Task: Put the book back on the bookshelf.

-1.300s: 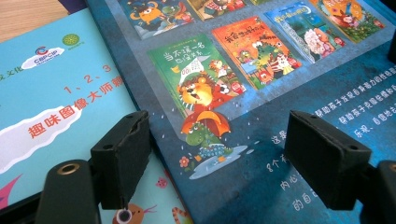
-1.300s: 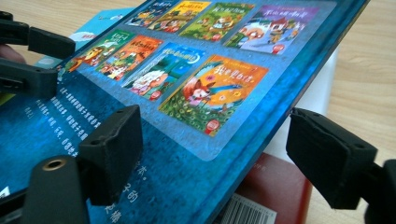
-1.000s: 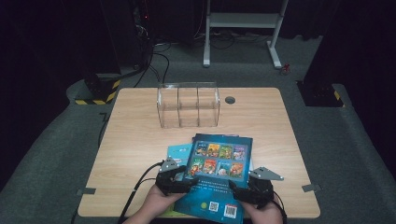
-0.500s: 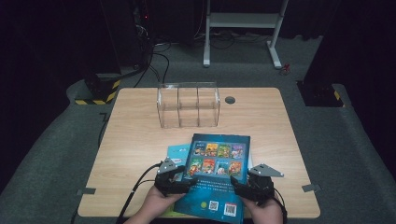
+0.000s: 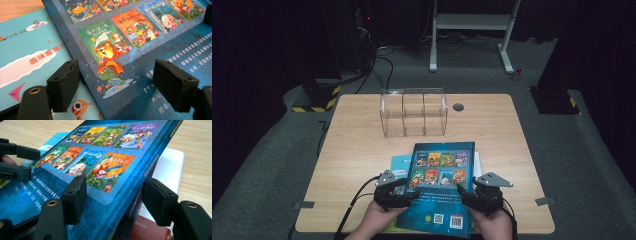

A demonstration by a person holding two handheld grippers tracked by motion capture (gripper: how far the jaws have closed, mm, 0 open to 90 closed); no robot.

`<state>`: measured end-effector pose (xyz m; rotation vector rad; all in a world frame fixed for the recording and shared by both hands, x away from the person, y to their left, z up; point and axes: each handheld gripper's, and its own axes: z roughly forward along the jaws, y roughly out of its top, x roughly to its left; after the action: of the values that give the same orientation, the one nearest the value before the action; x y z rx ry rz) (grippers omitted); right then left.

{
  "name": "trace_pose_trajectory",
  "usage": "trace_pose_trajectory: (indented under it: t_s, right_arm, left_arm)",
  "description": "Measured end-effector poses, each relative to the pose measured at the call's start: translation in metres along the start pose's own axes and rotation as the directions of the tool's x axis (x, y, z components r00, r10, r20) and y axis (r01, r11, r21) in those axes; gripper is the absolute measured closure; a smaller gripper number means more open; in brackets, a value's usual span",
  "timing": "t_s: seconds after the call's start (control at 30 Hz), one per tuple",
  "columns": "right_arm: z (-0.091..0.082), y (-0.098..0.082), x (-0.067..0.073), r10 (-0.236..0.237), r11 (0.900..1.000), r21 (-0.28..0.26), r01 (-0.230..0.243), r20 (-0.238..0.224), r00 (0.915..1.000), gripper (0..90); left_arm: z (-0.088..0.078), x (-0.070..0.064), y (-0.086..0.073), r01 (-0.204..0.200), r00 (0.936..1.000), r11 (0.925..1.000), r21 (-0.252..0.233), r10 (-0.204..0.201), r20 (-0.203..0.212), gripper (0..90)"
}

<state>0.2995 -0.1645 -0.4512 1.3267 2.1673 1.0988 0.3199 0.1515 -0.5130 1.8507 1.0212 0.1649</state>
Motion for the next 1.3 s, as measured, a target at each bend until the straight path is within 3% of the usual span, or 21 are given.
trace_pose_trajectory:
  t_s: [0.63,0.9,1.3]
  right_arm:
    - [0.0008,0.0032,0.0047,-0.026,0.999,-0.035,0.026,-0.003,0.9997,42.2]
    - [-0.0022,0.0037,0.0076,-0.050,0.997,-0.067,0.050,0.001,0.9988,42.7]
    - [-0.0055,0.0043,0.0104,-0.081,0.992,-0.099,0.081,0.005,0.9967,44.1]
  left_arm:
    - [-0.0031,0.0048,-0.0022,0.031,0.9995,0.9995,-0.007,-0.031,0.008,21.3]
    - [-0.0027,0.0077,-0.0017,0.038,0.9993,0.9993,-0.005,-0.038,0.002,15.5]
    - [-0.0037,0.0106,-0.0015,0.060,0.9979,0.9982,-0.003,-0.059,0.025,14.1]
